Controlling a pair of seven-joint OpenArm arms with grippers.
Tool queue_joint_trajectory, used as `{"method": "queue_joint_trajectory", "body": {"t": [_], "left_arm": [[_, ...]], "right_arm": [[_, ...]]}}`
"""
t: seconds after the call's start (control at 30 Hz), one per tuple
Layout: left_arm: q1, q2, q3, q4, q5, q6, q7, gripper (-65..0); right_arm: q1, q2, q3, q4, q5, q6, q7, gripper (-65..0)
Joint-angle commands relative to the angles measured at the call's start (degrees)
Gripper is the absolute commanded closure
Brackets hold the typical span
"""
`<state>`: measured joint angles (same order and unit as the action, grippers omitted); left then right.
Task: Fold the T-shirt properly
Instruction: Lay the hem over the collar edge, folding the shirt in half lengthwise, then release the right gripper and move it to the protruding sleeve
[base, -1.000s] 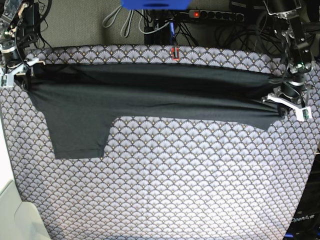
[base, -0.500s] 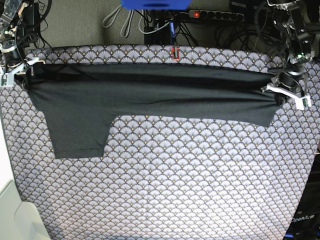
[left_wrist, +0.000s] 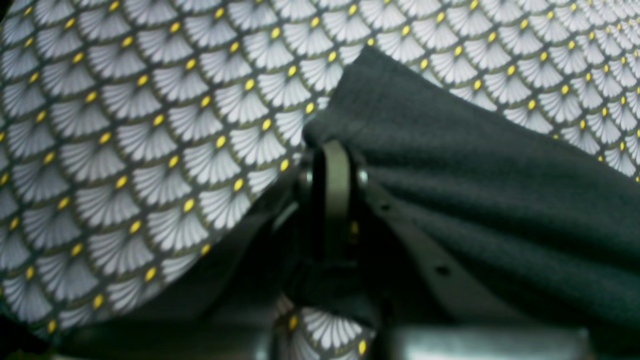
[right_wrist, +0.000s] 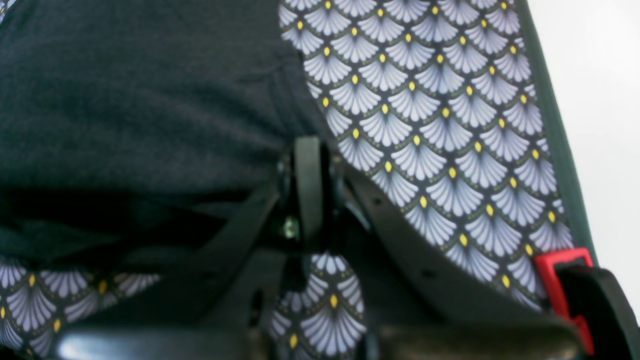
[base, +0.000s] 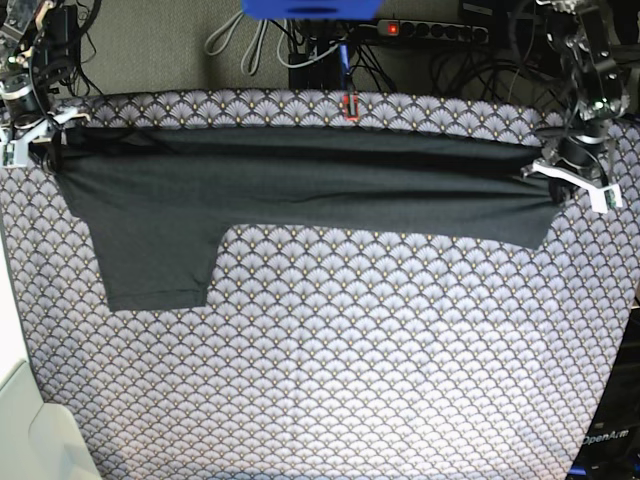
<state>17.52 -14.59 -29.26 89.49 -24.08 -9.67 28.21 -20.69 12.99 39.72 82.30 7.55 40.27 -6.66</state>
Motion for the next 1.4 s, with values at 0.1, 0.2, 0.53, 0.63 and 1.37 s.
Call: {"method": "queue_joint_trajectory", "body": {"t": [0.1,0.2,0.53,0.63,1.37], "left_arm": [[0.1,-1.0,-0.4,3.2,-0.4,0.0,-1.6,-0.2],[-0.1,-1.0,-0.4,3.3,-0.4,0.0,1.4,-0.2],[-0.2,-1.7,-0.4,2.9,-0.4,0.0,4.4,-12.2],[-0.2,-1.8,-0.4,2.9,-0.4,0.0,7.8,-21.2],[-0.5,-2.2,-7.4,2.9,-0.5,0.0,11.3,-23.0]], "right_arm": [[-0.8,1.2,0.5,1.1,0.8,-0.3,1.5,0.0],[-1.1,1.2,0.5,1.0,0.8,-0.3,1.5,0.0],[-1.2,1.2,0.4,0.7,0.8,-0.3,1.5,-5.3],[-1.2,1.2,0.4,0.7,0.7,-0.3,1.4,-14.0],[1.2,1.6,5.6,4.2,0.7,-0.3,-2.0,-28.9]]}}
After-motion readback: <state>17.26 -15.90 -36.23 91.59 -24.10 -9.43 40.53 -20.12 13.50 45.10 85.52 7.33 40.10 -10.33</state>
